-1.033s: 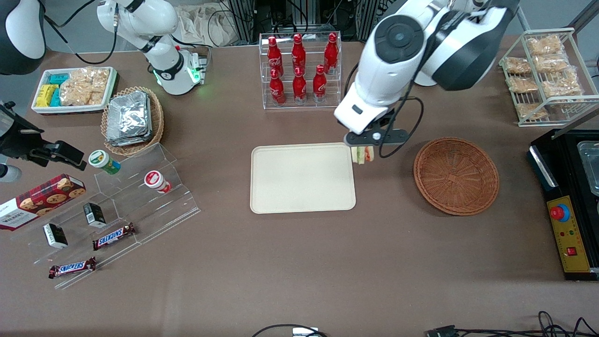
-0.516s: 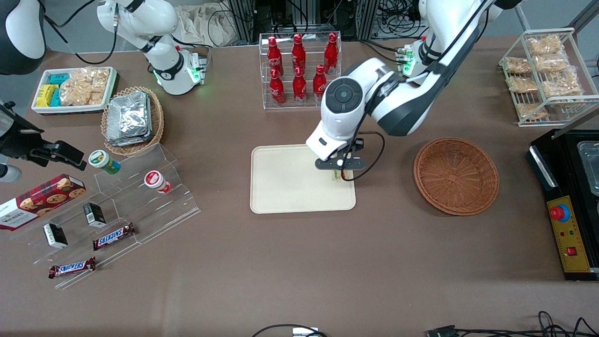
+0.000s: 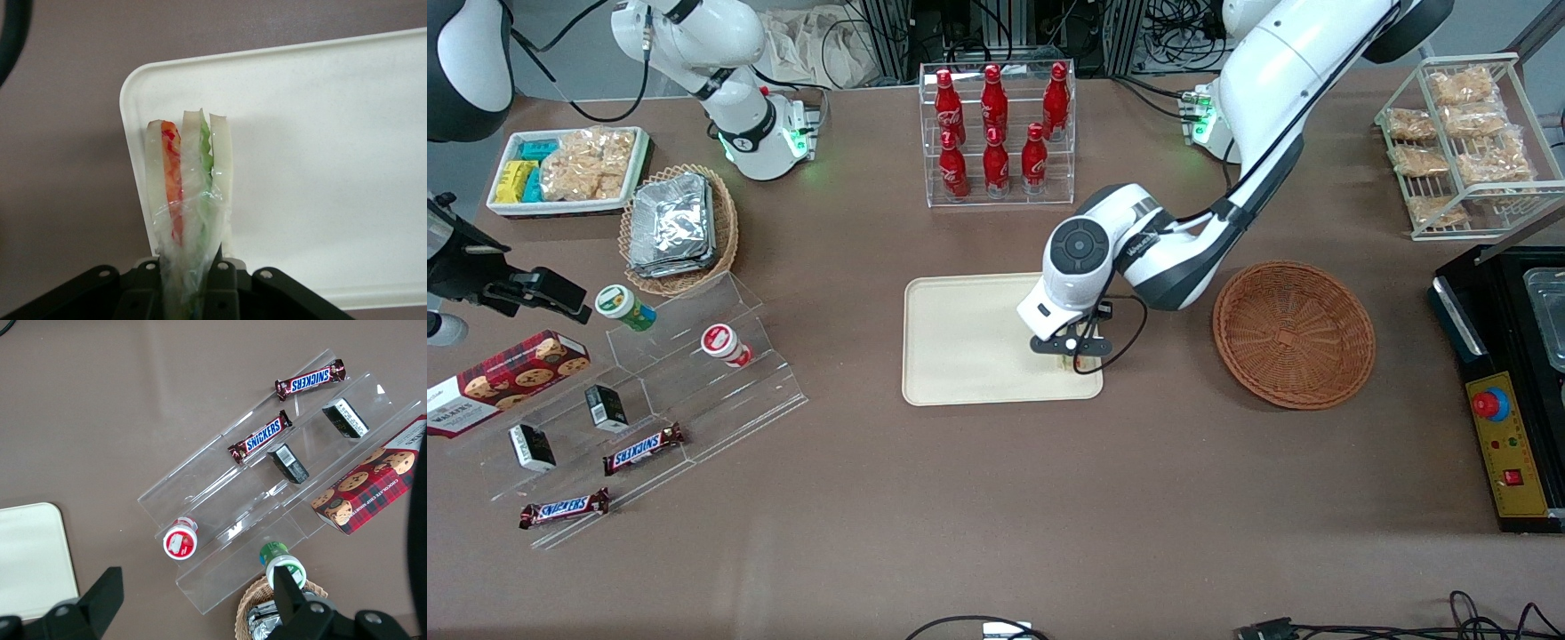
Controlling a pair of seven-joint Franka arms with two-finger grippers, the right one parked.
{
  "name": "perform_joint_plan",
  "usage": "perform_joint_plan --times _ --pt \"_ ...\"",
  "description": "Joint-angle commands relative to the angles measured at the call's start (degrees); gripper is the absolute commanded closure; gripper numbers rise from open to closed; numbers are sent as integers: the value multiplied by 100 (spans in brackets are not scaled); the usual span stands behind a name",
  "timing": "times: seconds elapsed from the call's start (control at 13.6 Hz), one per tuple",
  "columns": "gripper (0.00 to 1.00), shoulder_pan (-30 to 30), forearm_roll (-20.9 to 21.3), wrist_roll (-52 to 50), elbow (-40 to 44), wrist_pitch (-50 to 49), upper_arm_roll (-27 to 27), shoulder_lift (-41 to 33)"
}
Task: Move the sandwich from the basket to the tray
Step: 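Lower the held sandwich onto the cream tray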
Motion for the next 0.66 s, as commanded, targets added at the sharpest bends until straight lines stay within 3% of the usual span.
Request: perform_joint_plan --times 0.0,0.44,0.52,0.59 --pt "80 -3 135 -238 23 201 -3 165" --pt "77 -3 258 -264 -355 648 85 263" --pt "65 -3 249 -273 -355 649 85 263" --pt "11 5 249 -343 -355 641 85 263"
